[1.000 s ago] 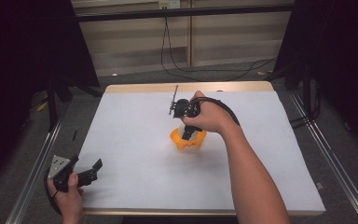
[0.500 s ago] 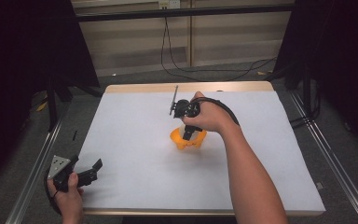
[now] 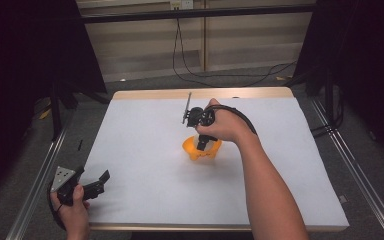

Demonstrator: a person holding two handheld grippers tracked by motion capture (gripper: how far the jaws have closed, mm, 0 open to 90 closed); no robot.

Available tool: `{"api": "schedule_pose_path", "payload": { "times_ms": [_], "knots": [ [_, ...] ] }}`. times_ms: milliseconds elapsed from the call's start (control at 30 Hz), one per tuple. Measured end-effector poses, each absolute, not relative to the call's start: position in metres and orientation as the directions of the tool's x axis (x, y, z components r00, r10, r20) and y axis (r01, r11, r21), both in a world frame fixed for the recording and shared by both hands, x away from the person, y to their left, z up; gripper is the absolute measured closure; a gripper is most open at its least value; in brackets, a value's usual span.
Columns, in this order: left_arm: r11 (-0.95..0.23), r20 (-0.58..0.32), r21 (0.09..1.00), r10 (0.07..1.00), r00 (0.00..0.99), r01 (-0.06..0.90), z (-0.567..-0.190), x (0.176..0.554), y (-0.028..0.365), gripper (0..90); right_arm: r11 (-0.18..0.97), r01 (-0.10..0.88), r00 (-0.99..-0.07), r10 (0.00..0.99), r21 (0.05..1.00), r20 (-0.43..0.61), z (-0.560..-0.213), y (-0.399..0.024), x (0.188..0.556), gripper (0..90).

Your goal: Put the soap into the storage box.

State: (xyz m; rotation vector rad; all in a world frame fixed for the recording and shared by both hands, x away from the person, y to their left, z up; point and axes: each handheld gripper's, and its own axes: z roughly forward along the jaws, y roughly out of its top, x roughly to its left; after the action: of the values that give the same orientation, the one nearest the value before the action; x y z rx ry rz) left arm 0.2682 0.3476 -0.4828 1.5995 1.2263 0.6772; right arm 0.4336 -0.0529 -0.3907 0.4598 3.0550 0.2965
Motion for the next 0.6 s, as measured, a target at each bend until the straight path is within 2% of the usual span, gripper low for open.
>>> {"api": "schedule_pose_path", "payload": {
  "times_ms": [100,400,600],
  "knots": [
    [-0.019,-0.124,0.92,0.933,0.337,0.392,-0.483,0.268,0.347,0.0,0.92,0.306,-0.948,0.318,0.243,-0.01,-0.382,-0.056,0.435,33.9],
    [-0.019,-0.125,0.92,0.933,0.337,0.392,-0.483,0.268,0.348,0.0,0.917,0.325,-0.942,0.335,0.229,-0.004,-0.383,-0.06,0.431,31.2],
    [-0.02,-0.123,0.92,0.934,0.336,0.392,-0.483,0.268,0.347,0.0,0.91,0.346,-0.935,0.355,0.227,0.004,-0.384,-0.068,0.427,21.7]
  ]
}}
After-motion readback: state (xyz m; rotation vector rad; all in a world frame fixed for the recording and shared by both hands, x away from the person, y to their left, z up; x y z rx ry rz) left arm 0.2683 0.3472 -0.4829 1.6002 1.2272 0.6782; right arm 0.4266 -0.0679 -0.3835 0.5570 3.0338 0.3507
